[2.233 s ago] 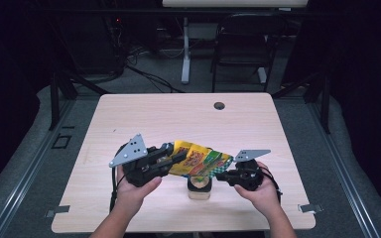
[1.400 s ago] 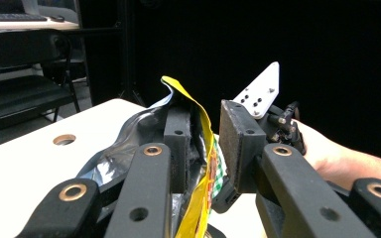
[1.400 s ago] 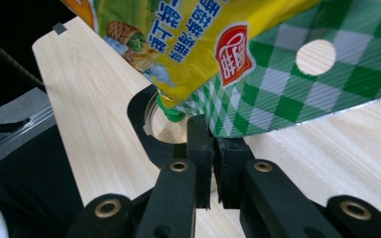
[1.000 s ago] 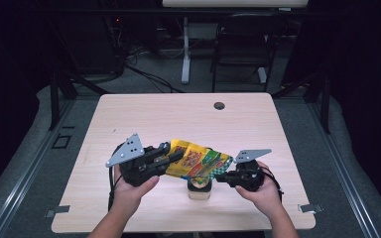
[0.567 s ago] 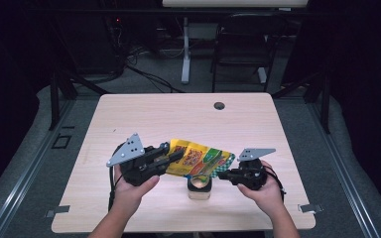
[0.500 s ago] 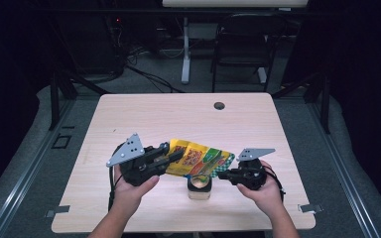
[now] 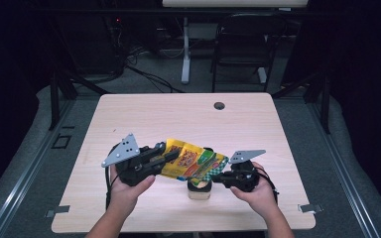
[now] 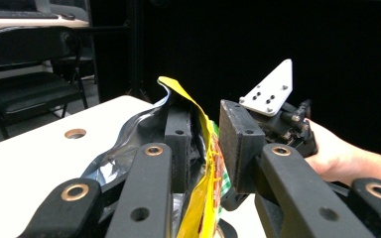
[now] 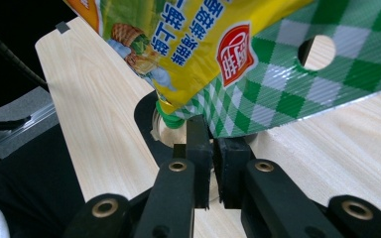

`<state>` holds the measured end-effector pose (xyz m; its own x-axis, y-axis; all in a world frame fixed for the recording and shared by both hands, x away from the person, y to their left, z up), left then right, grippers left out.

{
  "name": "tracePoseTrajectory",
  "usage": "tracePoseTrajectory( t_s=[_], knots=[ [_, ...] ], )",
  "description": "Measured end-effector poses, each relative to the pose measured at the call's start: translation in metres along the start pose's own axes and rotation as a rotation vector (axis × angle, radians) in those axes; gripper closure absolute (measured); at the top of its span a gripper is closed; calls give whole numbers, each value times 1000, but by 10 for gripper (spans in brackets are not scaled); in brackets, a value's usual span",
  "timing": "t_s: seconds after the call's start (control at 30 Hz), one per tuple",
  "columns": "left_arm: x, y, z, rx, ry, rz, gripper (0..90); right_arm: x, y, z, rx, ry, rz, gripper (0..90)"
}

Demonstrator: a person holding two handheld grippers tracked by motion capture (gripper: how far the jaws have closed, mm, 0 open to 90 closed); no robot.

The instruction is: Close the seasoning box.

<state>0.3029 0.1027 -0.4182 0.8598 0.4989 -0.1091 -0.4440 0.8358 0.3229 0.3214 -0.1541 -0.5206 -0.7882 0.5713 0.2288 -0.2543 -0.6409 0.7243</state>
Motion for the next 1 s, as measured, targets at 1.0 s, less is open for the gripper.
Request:
tracePoseTrajectory(
  t_s=[1.0],
  knots=[
    [9, 2, -15, 24, 24, 17, 746, -5, 10, 2, -61, -27, -32, 848]
  ],
)
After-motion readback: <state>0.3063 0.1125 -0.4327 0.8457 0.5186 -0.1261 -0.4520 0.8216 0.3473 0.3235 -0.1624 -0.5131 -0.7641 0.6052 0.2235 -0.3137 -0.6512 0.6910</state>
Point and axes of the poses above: each handheld gripper's, and its own axes: y roughly backward along the jaws, z roughly out of its top, x roughly to its left, the point moved 4 cm from there along -y, roughly forward along the jaws, and after that the axes turned 9 degrees about x, right-handed, at the moved point
